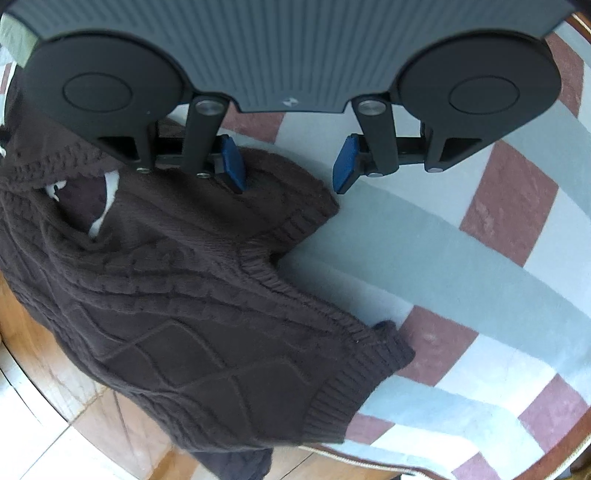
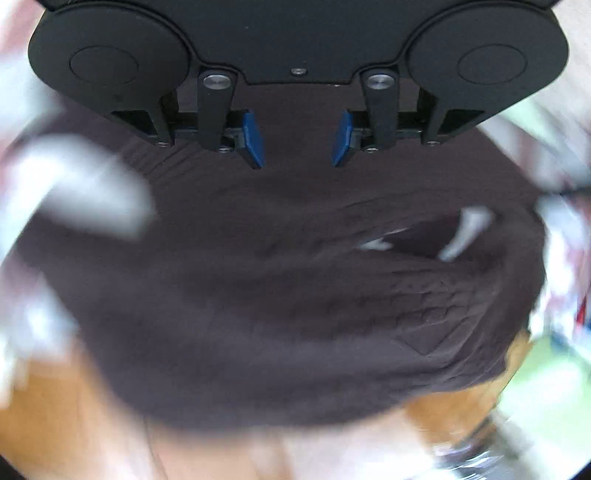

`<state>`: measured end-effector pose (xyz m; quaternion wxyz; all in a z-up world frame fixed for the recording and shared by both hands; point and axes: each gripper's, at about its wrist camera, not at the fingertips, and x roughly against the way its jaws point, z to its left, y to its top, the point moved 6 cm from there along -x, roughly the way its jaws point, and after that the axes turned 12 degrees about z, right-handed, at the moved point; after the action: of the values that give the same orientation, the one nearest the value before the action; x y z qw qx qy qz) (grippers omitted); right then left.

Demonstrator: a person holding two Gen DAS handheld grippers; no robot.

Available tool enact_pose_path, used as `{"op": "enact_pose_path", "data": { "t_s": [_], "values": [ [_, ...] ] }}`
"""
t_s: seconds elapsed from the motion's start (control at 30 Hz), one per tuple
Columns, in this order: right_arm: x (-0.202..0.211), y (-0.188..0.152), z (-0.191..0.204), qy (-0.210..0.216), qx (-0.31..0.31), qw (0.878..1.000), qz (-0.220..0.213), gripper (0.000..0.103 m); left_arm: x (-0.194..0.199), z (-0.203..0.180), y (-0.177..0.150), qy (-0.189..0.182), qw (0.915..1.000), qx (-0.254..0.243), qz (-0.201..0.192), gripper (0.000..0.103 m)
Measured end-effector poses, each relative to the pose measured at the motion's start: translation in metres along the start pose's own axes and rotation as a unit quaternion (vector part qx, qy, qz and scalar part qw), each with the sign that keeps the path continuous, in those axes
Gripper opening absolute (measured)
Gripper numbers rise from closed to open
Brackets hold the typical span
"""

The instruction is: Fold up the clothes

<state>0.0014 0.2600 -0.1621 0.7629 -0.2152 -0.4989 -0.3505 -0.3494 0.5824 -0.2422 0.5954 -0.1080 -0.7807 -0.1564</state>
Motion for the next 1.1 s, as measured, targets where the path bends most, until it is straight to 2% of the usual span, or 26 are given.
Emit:
{"op": "enact_pose_path", "data": {
  "t_s": [0.07,0.13,0.17,0.23,0.3,0.43,0.57,0.63,0.7,0.73,0.77,0.8,0.83,0.87,0.9,0.97,1.0,1.07,1.1],
  "values": [
    [-0.008,0.011,0.012,0.012,-0.007,1.000,0.010,0.046,0.001,-0.005,0.000,0.020,0.9998,-0.007,0.001,0.051],
    [-0.016,0.021,0.024,0.020,-0.010,1.000,0.018,0.049,0.005,-0.015,0.001,0.048,0.9981,-0.037,-0.012,0.055],
    [-0.017,0.027,0.028,-0.029,0.007,0.999,0.012,0.051,0.005,-0.020,0.001,0.061,0.9967,-0.051,-0.014,0.057],
    [-0.015,0.037,0.030,-0.075,0.008,0.997,-0.001,0.057,0.001,-0.024,0.003,0.085,0.9940,-0.069,-0.013,0.060],
    [-0.016,0.044,0.023,-0.060,-0.036,0.998,-0.001,0.061,-0.002,-0.022,0.005,0.094,0.9933,-0.066,-0.011,0.060],
    [-0.018,0.045,0.010,-0.043,-0.110,0.993,0.013,0.062,0.003,-0.023,0.006,0.072,0.9959,-0.052,-0.016,0.060],
    [-0.016,0.051,0.010,-0.063,-0.142,0.988,0.006,0.065,0.020,-0.037,0.006,0.060,0.9954,-0.071,-0.024,0.060],
    [-0.019,0.057,0.009,-0.070,-0.154,0.986,0.006,0.070,0.033,-0.054,0.008,0.025,0.9951,-0.090,-0.033,0.060],
    [-0.029,0.060,0.005,-0.080,-0.167,0.983,0.009,0.070,0.039,-0.079,0.008,0.000,0.9914,-0.127,-0.031,0.060],
    [-0.034,0.060,0.002,-0.085,-0.174,0.981,0.008,0.074,0.041,-0.091,0.007,-0.007,0.9889,-0.146,-0.030,0.060],
    [-0.033,0.058,0.002,-0.084,-0.171,0.982,-0.007,0.075,0.040,-0.103,0.006,0.007,0.9861,-0.163,-0.028,0.060],
    [-0.032,0.057,0.005,-0.089,-0.161,0.983,-0.025,0.070,0.037,-0.114,0.006,0.020,0.9833,-0.179,-0.025,0.060],
    [-0.029,0.051,0.008,-0.097,-0.133,0.986,-0.036,0.048,0.034,-0.122,0.005,0.024,0.9819,-0.187,-0.019,0.060],
    [-0.026,0.046,0.012,-0.106,-0.105,0.988,-0.047,0.034,0.029,-0.129,0.005,0.027,0.9809,-0.192,-0.012,0.060],
    [-0.024,0.040,0.015,-0.115,-0.076,0.989,-0.058,0.009,0.025,-0.133,0.005,0.024,0.9822,-0.186,0.000,0.060],
    [-0.002,0.021,0.020,-0.102,-0.035,0.991,-0.085,0.008,0.020,-0.136,0.005,0.034,0.9860,-0.162,0.018,0.060],
    [0.020,0.009,0.026,-0.089,-0.004,0.989,-0.118,0.008,0.020,-0.138,0.005,0.039,0.9874,-0.151,0.023,0.060],
    [0.065,-0.016,0.038,-0.060,0.060,0.979,-0.186,0.008,0.029,-0.148,0.002,0.021,0.9885,-0.149,0.010,0.061],
    [0.089,-0.031,0.041,-0.018,0.086,0.971,-0.224,0.008,0.036,-0.154,0.000,0.008,0.9887,-0.150,0.001,0.063]
  ]
}}
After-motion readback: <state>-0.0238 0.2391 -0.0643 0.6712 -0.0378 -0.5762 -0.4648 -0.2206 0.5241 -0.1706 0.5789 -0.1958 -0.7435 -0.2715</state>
